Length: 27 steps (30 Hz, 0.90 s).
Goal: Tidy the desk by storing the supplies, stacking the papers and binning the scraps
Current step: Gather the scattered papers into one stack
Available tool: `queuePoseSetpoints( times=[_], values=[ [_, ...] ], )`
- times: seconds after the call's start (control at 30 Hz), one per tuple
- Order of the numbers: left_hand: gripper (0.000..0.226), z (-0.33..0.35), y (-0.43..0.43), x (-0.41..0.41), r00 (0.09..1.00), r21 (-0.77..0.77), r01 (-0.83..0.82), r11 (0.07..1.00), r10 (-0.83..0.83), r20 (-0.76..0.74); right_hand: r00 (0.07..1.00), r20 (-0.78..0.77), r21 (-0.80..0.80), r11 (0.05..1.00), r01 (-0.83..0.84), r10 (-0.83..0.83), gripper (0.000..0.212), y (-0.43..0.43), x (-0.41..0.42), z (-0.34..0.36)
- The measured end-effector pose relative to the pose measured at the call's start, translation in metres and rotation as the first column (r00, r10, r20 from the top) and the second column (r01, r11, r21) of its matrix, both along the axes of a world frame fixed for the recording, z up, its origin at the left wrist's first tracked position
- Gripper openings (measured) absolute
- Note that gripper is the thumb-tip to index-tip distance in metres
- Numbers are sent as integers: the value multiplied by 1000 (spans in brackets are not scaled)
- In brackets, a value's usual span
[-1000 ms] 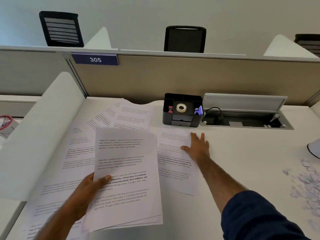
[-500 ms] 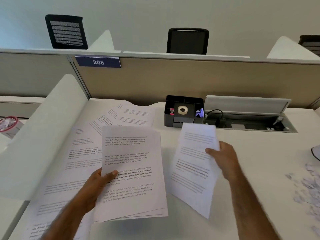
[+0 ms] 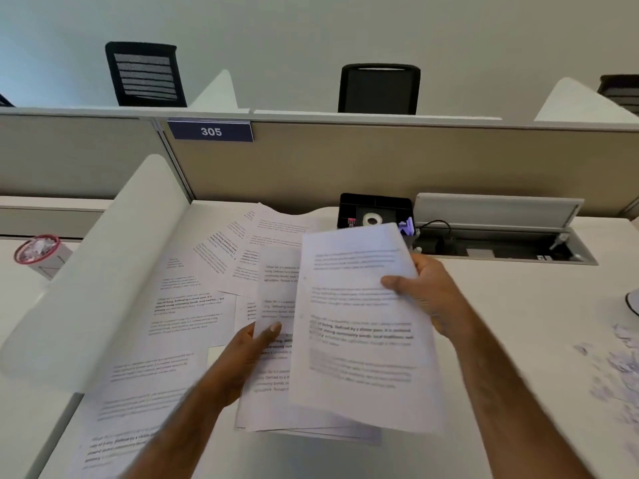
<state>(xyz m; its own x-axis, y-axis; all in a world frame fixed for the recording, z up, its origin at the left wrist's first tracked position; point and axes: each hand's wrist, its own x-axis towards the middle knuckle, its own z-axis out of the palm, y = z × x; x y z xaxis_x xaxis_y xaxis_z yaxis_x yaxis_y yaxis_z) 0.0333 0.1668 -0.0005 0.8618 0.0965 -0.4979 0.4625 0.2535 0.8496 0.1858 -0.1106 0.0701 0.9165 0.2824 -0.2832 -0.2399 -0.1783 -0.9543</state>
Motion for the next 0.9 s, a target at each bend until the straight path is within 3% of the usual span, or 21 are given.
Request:
queuePoseSetpoints(
  times=[0.17, 0.23, 0.3, 0.37, 0.43, 0.5, 0.53, 0.6, 0.7, 0.8, 0.9],
  values=[
    [36, 5, -4, -1, 999, -85, 0, 996, 3, 36, 1000, 2, -56, 998, -29, 29, 39, 24, -14, -25],
    [47, 4, -3, -2, 999, -108, 19, 994, -15, 39, 999, 32, -73, 997, -5, 8, 36, 30, -20, -30],
    [54, 2, -2, -4, 999, -127, 44, 991, -43, 16, 990, 112, -123, 988, 96, -83, 42, 33, -25, -35],
    [55, 0, -2, -6, 998, -148, 56, 987, -55, 12, 961, 139, -167, 951, 260, -238, 62, 32, -34, -44],
    [56, -1, -2, -8, 999, -164, 35, 986, -32, 18, 946, -97, -87, 950, 301, -308, 68, 25, -45, -53],
    [56, -1, -3, -10, 999, -140, 21, 990, -17, 30, 900, -422, 142, 972, 188, -112, 49, 14, -55, -60],
    [56, 0, -5, -10, 999, -102, 26, 994, -22, 43, 878, -479, 232, 966, 113, 13, 41, 11, -62, -60],
    [53, 2, -7, -8, 995, 26, 46, 999, -49, 92, 898, -429, 258, 966, 16, 100, 36, 8, -67, -63],
    [44, 8, -14, -5, 984, 193, 20, 981, -54, 171, 976, -209, 152, 984, 88, -55, 28, 13, -68, -61],
    [31, 13, -25, -4, 967, 243, -61, 968, -3, 255, 991, 17, 111, 986, 127, -130, 19, 17, -70, -51],
    [32, 15, -33, -4, 944, 260, -105, 960, 14, 331, 980, 174, 66, 994, 87, -97, 19, 15, -73, -47]
  ],
)
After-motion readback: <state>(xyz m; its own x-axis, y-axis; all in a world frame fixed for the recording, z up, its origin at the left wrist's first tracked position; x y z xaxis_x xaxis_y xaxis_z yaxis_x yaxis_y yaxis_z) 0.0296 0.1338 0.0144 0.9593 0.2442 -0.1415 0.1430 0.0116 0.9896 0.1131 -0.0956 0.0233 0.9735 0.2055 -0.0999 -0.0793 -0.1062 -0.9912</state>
